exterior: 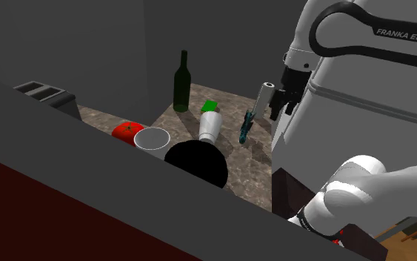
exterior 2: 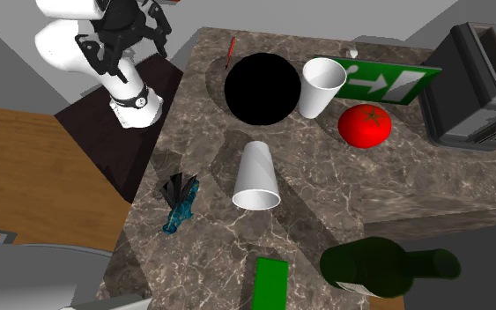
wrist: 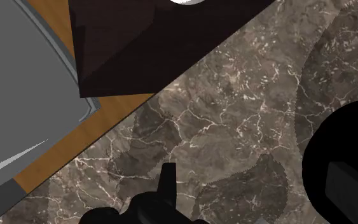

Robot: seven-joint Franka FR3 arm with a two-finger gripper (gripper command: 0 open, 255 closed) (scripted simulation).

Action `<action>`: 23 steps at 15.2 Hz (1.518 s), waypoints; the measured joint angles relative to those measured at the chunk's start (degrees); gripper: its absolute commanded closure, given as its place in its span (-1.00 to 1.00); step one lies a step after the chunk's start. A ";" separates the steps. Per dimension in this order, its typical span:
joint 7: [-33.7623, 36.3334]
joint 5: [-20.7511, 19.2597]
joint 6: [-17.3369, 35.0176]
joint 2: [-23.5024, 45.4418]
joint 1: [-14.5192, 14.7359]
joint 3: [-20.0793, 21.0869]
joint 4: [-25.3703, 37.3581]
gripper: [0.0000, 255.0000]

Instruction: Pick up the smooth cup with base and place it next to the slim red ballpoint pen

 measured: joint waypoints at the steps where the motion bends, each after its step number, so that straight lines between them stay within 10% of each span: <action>1: 0.00 0.00 0.00 0.00 0.00 0.00 0.00 -1.00; 14: 22.65 19.71 41.10 -1.30 -0.67 8.59 -23.52 -1.00; 20: 29.21 33.94 70.21 13.86 4.28 12.76 -26.21 -1.00; 23: 28.10 44.52 84.87 23.74 12.26 9.63 -24.18 -1.00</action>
